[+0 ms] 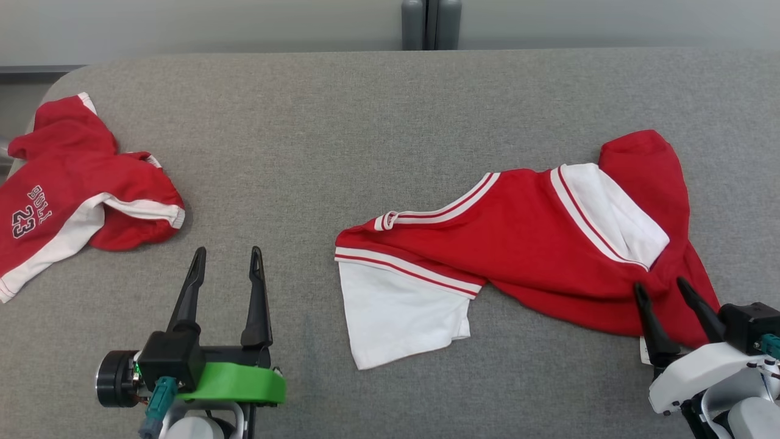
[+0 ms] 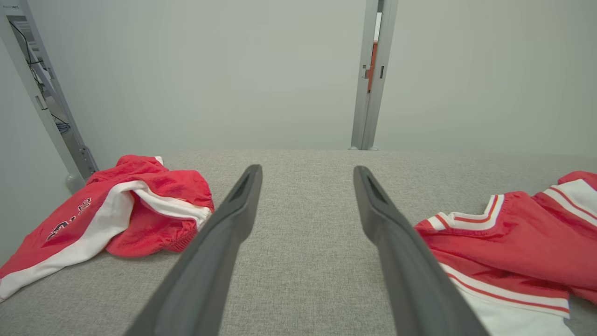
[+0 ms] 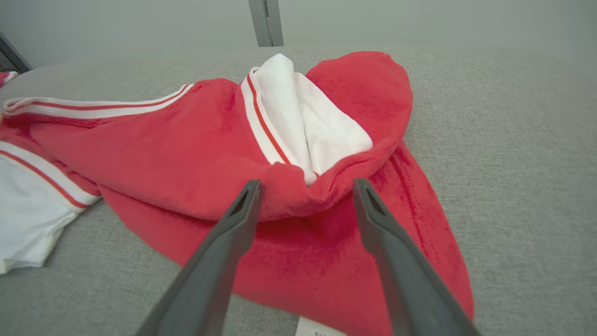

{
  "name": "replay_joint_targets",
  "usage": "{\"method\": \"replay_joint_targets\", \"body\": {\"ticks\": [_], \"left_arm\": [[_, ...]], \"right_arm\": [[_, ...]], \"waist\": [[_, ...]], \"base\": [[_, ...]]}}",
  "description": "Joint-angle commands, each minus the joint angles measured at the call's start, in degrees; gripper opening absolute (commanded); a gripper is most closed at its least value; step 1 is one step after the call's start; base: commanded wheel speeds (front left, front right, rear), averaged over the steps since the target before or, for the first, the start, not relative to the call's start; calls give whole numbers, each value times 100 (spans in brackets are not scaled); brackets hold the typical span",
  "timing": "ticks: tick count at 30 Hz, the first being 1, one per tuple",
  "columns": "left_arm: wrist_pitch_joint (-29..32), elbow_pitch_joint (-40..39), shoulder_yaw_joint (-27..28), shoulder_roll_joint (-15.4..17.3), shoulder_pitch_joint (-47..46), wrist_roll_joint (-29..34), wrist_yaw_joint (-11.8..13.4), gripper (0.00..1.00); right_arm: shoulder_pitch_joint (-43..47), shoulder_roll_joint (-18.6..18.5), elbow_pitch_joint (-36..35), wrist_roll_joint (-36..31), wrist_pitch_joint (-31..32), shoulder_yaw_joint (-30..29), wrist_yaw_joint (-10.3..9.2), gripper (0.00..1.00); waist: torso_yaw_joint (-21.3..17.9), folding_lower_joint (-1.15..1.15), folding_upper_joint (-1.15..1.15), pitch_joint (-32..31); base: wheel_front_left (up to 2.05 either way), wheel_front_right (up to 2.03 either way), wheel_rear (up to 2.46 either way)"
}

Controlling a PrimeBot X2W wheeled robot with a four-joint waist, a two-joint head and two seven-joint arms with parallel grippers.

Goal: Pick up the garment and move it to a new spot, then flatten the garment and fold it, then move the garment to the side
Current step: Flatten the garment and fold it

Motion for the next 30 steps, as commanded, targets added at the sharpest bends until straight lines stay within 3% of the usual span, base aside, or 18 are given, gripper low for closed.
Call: {"method": "replay_joint_targets", "body": {"ticks": [1, 6, 7, 9, 16, 22, 29, 30], "left_arm": [[-3, -14, 7, 11, -77, -20, 31, 100], [-2, -16, -51, 11, -122, -18, 60, 100], [-2, -14, -65, 11, -127, -13, 66, 100], [-2, -5, -88, 11, -146, 2, 64, 100], [-2, 27, -146, 11, -223, 10, 62, 100], [-2, 49, -261, 11, -299, -38, 76, 100], [-2, 45, -401, 11, -296, -117, 156, 100], [-2, 42, -418, 11, -295, -122, 170, 100]], "right_arm": [[45, 62, 87, 16, -59, -68, -10, 100], [-192, 262, 401, 89, -133, -42, -9, 100], [-252, 272, 464, 119, -141, -11, -9, 62], [-381, 289, 571, 164, -147, 68, -9, 0], [-1086, 102, 820, 158, -263, 281, -9, 0], [-2191, -167, 1014, 103, -190, 614, -9, 0], [-3489, -103, 1865, 70, -224, 855, -9, 0], [-3591, -100, 2025, 31, -236, 908, -9, 8]], "waist": [[17, 0, 0, 30], [48, 0, 0, 70], [57, 0, 0, 78], [75, 0, 0, 85], [207, 0, 0, 131], [467, 0, 0, 178], [725, 0, 0, 267], [737, 0, 0, 279]], "base": [[0, 0, 0], [0, 0, 0], [0, 0, 0], [0, 0, 0], [0, 0, 0], [0, 0, 0], [0, 0, 0], [0, 0, 0]]}}
